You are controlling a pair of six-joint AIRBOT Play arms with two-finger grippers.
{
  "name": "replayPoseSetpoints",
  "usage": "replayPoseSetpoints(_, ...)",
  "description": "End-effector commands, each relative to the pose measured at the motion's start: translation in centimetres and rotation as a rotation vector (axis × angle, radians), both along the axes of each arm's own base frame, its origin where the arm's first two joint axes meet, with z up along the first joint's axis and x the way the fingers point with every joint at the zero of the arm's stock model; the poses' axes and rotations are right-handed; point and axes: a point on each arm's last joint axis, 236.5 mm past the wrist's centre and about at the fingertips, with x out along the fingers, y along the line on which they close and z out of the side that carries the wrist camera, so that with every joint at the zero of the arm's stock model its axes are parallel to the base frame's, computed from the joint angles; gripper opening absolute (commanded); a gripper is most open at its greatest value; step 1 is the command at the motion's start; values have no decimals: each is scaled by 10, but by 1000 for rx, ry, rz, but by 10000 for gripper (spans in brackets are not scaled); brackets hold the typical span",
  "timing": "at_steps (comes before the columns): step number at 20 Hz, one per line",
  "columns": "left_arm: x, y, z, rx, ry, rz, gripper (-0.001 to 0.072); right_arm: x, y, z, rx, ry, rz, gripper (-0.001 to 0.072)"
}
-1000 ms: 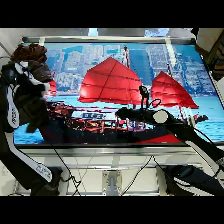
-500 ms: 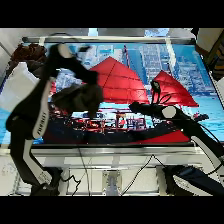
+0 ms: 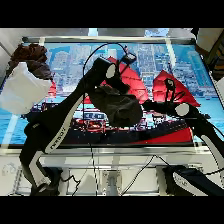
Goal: Fold the shirts.
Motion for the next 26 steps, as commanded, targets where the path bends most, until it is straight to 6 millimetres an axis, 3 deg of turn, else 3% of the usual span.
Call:
replayPoseSetpoints(1,80,82,34,60,-248,252,693,-9,7,3,48,35,18,543)
replayPoseSetpoints(4,96,131,-10,-56,-61,387,646,6,6,12,54,-39,6,539)
replayPoseSetpoints(7,103,176,-57,-68,78,474,647,-6,18,-10,100,65,30,539)
replayPoseSetpoints(10,84,182,-111,-21,252,383,646,-13,24,-27,114,130,51,539)
replayPoseSetpoints(12,78,171,-135,-28,305,327,646,-9,21,-27,106,116,40,539)
replayPoseSetpoints(14,76,153,-143,-78,327,268,645,-4,19,-26,104,101,24,538)
replayPoseSetpoints(18,72,150,-146,-84,347,257,645,-4,14,-28,81,97,23,538)
replayPoseSetpoints(19,70,150,-146,-84,356,257,593,-3,14,-28,81,96,22,538)
replayPoseSetpoints(20,67,147,-146,-94,371,255,463,-3,14,-28,81,96,23,538)
replayPoseSetpoints(22,58,140,-145,-118,412,247,6,-4,14,-28,81,97,23,536)
replayPoseSetpoints(24,49,136,-144,-138,460,266,13,-8,14,-30,87,120,27,494)
replayPoseSetpoints(26,43,135,-137,-158,491,312,13,-38,6,-43,79,263,54,495)
